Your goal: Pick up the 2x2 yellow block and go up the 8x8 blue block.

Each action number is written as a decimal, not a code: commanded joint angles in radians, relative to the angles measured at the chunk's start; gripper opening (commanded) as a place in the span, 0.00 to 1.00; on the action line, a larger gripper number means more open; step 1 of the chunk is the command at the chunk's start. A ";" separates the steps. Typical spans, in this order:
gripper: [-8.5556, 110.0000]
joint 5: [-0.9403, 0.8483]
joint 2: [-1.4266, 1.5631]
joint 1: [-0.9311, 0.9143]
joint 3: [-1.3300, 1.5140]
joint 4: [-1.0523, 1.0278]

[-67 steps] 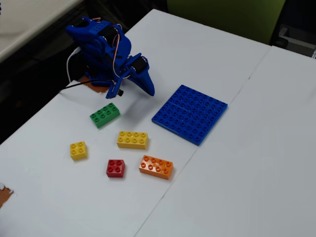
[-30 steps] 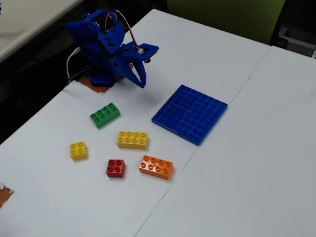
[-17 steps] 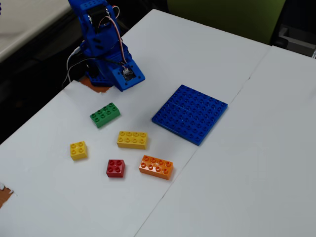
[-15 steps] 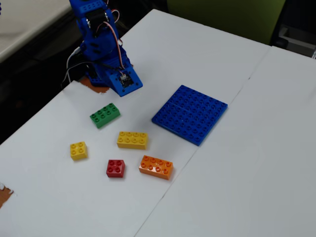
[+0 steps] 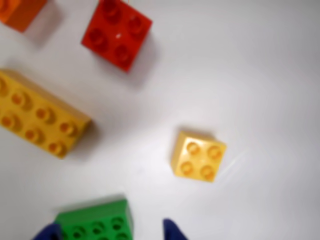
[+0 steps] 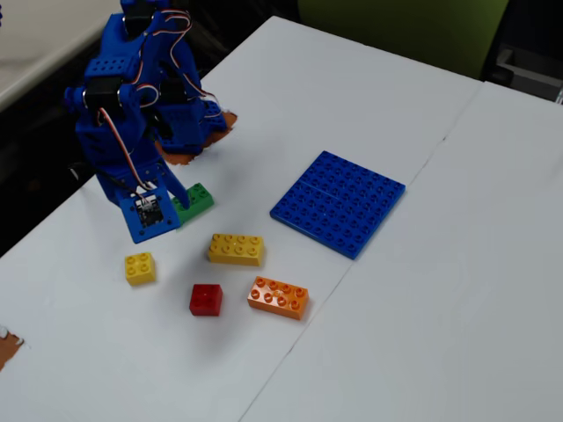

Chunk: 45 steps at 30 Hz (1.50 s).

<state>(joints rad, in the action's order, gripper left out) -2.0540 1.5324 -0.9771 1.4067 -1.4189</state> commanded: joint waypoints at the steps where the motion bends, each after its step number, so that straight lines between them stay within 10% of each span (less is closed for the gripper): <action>1: 0.28 -0.020 -0.063 -0.026 -0.115 0.017; 45: 0.27 -0.252 -0.549 -0.166 -0.445 0.031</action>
<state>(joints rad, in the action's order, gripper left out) -2.3117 0.9725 -1.1551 0.9833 -1.3714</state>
